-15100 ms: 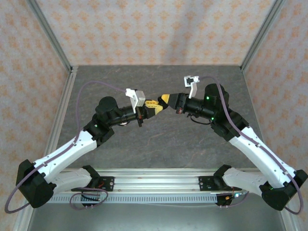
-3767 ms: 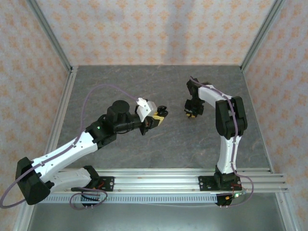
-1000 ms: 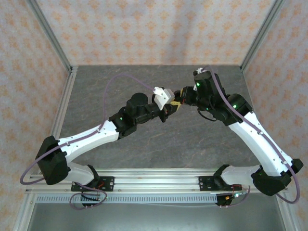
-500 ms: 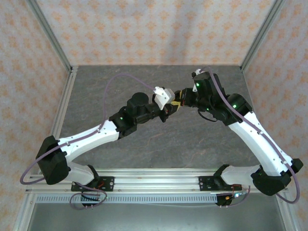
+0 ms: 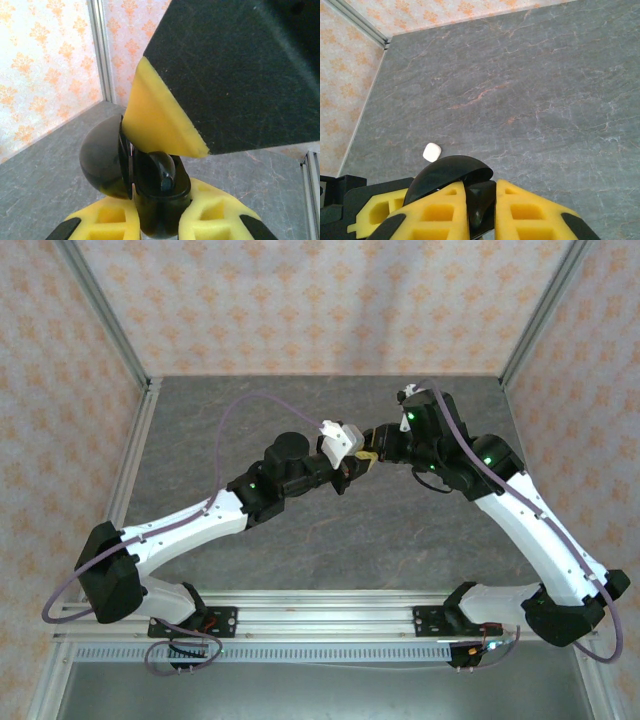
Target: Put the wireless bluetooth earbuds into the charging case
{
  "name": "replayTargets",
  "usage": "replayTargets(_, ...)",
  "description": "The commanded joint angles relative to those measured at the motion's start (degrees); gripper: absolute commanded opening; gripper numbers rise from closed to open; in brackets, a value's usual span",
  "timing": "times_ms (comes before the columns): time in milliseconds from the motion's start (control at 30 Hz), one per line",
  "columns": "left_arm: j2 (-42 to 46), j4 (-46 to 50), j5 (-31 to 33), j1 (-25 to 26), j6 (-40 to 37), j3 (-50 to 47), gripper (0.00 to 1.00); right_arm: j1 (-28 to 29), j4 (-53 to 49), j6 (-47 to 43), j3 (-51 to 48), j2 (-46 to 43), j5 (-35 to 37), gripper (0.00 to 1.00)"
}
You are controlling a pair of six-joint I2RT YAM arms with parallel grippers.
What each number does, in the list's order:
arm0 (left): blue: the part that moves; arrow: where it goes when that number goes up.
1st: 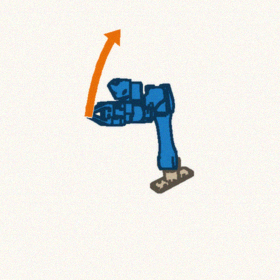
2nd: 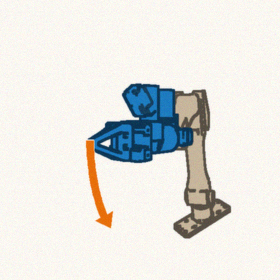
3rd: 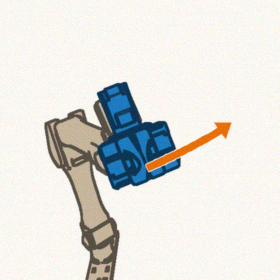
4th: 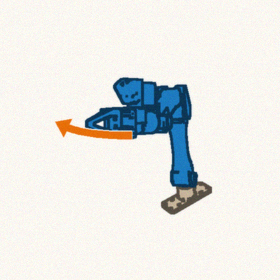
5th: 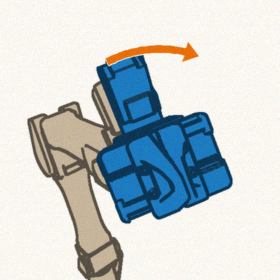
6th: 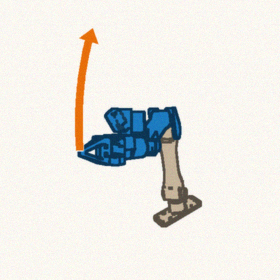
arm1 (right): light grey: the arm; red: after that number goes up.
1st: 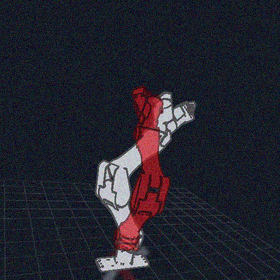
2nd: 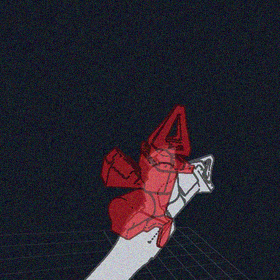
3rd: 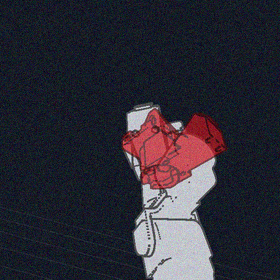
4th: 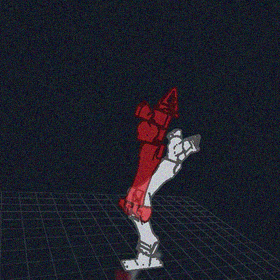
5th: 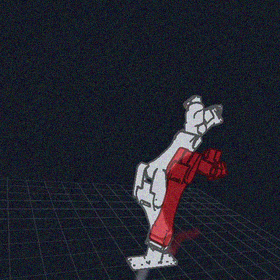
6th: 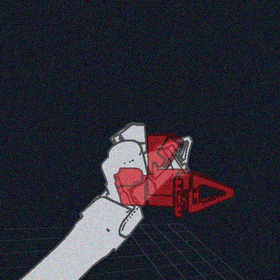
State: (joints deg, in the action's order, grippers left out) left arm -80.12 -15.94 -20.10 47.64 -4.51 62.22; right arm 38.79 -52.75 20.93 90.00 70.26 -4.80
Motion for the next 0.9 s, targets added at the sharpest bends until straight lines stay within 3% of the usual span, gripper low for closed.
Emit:
replayTargets(0,-0.70,-2.53,0.41,0.26,-0.06,3.09,0.00,0.60,-1.39,0.62,1.63,-0.02,-5.17,0.20)
replayTargets(533,-0.40,-2.18,0.05,0.29,-0.31,2.95,0.00,0.61,-1.61,1.64,4.52,-0.25,-3.52,0.31)
replayTargets(867,2.09,-0.11,-1.34,0.26,-1.58,1.02,0.00,0.22,-5.18,-0.88,9.76,-1.62,2.27,0.42)
